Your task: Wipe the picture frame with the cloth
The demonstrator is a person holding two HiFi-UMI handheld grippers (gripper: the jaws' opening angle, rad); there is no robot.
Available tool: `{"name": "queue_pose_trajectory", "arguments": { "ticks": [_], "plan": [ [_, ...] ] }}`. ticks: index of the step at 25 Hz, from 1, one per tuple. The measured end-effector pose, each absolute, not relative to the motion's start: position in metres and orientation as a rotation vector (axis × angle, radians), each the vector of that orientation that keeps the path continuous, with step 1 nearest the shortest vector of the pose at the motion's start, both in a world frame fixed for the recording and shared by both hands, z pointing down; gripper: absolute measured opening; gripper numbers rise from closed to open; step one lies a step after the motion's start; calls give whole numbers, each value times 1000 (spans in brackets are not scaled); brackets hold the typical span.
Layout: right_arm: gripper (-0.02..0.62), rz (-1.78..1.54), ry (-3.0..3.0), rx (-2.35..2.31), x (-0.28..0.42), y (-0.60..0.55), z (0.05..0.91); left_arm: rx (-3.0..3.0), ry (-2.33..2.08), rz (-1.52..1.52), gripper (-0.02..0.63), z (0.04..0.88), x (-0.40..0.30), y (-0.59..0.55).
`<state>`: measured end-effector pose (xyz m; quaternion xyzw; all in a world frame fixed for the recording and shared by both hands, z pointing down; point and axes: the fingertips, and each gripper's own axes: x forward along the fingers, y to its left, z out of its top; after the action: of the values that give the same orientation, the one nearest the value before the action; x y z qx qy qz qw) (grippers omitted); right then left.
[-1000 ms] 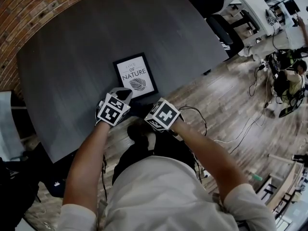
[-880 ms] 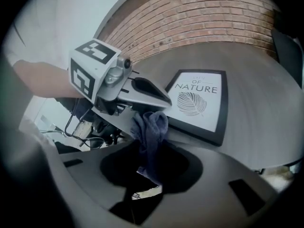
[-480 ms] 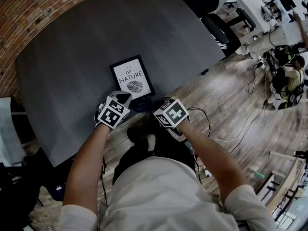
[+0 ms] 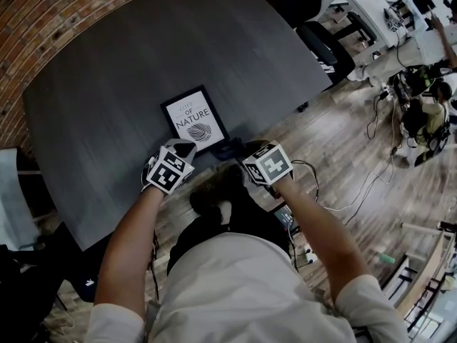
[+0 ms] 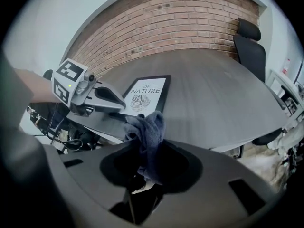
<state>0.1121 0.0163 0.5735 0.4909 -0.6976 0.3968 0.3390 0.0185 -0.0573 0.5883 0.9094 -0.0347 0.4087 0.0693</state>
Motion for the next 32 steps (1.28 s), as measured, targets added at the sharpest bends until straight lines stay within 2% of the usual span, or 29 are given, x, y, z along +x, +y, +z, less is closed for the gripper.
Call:
{"name": "queue_pose_trajectory", "arguments": {
  "ticks": [10, 18, 21, 22, 24, 26, 32],
  "plan": [
    [120, 969, -1708, 1378, 160, 23, 562, 2731, -15, 1238, 8, 590, 8, -44],
    [118, 860, -1705, 1424, 194, -3, 537, 2724, 121, 1367, 9, 587, -5, -26],
    [118, 817, -1758, 1407, 199, -28, 528, 2782, 43, 1286, 11, 572, -1, -21],
    [120, 807, -1782, 1397, 200, -39, 526, 2805, 6, 1253, 18, 566, 2, -20],
    [120, 794, -1833, 1371, 199, -62, 522, 2840, -53, 1205, 108, 558, 6, -16],
    [120, 799, -1892, 1339, 193, -87, 519, 2856, -84, 1181, 170, 557, 8, -8],
    [120, 860, -2072, 1235, 156, -159, 510, 2824, -179, 1241, 206, 571, 4, -1]
  ]
}}
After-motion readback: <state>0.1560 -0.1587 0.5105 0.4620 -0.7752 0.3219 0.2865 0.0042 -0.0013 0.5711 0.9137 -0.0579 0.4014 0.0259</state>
